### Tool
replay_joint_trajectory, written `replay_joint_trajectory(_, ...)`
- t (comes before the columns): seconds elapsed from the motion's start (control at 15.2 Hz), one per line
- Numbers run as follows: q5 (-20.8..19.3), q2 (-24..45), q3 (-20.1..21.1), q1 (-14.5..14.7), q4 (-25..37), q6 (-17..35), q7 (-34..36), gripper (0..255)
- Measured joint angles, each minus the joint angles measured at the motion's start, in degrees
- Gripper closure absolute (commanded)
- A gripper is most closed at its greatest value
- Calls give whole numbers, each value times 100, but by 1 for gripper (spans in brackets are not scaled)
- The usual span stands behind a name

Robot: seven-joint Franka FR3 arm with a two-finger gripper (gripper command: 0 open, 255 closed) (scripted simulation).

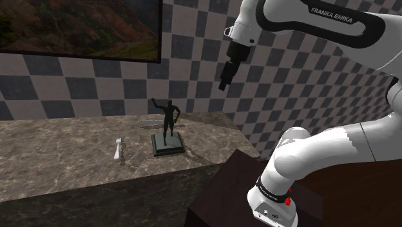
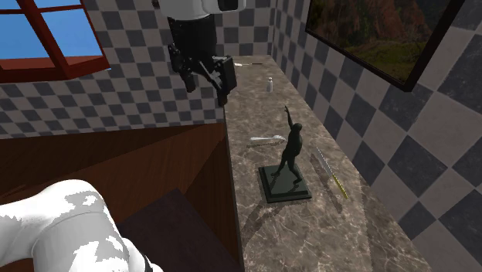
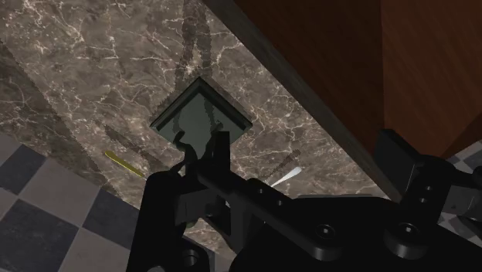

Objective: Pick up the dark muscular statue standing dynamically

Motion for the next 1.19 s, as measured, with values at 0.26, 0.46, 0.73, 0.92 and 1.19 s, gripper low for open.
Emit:
replay_joint_trajectory(0.26, -18, 377, 11, -26, 25, 335, -6, 0)
replay_joint_trajectory(0.46, -45, 900, 20, -64, 46, 817, -16, 0)
replay_joint_trajectory(0.73, -101, 1653, 2, -122, 244, 1353, -43, 0)
replay_joint_trajectory(0.92, -126, 2254, 30, -145, 466, 1719, -4, 0)
replay_joint_trajectory(1.19, -187, 3055, 17, -195, 842, 2126, 2, 0)
